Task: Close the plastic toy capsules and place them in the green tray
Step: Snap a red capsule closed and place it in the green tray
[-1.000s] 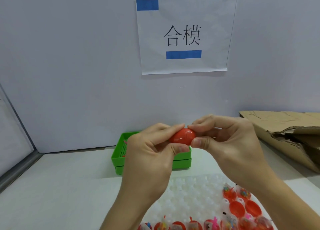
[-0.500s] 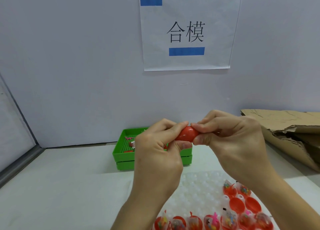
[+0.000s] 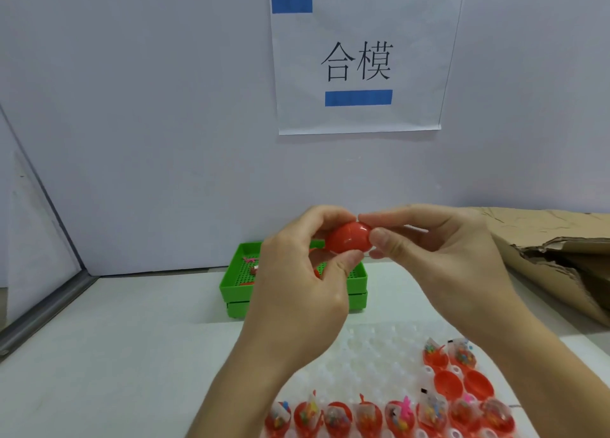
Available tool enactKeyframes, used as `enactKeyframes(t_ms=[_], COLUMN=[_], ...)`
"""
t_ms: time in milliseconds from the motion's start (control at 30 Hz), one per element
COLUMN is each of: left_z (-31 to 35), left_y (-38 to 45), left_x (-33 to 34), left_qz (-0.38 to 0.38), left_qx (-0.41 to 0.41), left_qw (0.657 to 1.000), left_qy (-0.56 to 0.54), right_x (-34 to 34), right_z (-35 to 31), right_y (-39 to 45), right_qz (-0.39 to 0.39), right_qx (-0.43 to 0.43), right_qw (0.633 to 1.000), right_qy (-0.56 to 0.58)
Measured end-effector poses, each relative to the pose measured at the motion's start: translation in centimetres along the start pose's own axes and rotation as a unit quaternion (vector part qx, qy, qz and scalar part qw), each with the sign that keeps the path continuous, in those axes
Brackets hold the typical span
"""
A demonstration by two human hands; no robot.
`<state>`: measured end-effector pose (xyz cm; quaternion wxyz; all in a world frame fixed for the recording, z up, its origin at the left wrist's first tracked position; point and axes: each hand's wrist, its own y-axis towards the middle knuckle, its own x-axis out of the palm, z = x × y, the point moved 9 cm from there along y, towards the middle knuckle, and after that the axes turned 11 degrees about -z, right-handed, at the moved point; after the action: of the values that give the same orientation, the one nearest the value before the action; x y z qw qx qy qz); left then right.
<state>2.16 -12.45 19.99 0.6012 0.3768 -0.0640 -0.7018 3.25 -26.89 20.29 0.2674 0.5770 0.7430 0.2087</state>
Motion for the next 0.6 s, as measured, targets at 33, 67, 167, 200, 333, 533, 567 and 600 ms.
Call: enactKeyframes(t_ms=[33,67,167,200,333,533,567,600], left_z=[0.0,0.0,-0.1,0.0,0.2,0.5,0.6,0.6], left_y=[0.0,0.1,0.3,0.4,0.7,0.3,0.1,0.1], left_x=[0.0,0.1,0.1,0.2,-0.4,-1.1,-1.3,-1.4], left_qz=[-0.007,-0.016,-0.042,-0.046,-0.02,-0.009,-0.004,0.001], left_qx=[-0.005,-0.009,-0.021,-0.025,-0.024,0.003,0.008,0.01], left_qw=[1.0,1.0,0.999,0.999,0.999,1.0,1.0,1.0], left_qy=[0.003,0.004,-0.008,-0.01,0.007,0.012,0.015,0.017], right_x=[0.0,-0.2,-0.6,-0.7,-0.4,-0.2,-0.1,0.0], right_z=[0.1,0.3,0.9,0.9,1.1,1.5,1.7,1.8], right_y=[0.0,0.0,0.0,0.0,0.1,0.0,0.0,0.1], right_qz=[-0.001,0.001,0.017,0.016,-0.004,-0.022,-0.025,-0.028], right_qx=[0.009,0.017,0.035,0.038,0.045,0.055,0.061,0.066], right_qw=[1.0,1.0,0.999,0.999,0.999,0.998,0.997,0.996], right_qy=[0.001,0.002,0.012,0.014,0.012,0.025,0.036,0.047])
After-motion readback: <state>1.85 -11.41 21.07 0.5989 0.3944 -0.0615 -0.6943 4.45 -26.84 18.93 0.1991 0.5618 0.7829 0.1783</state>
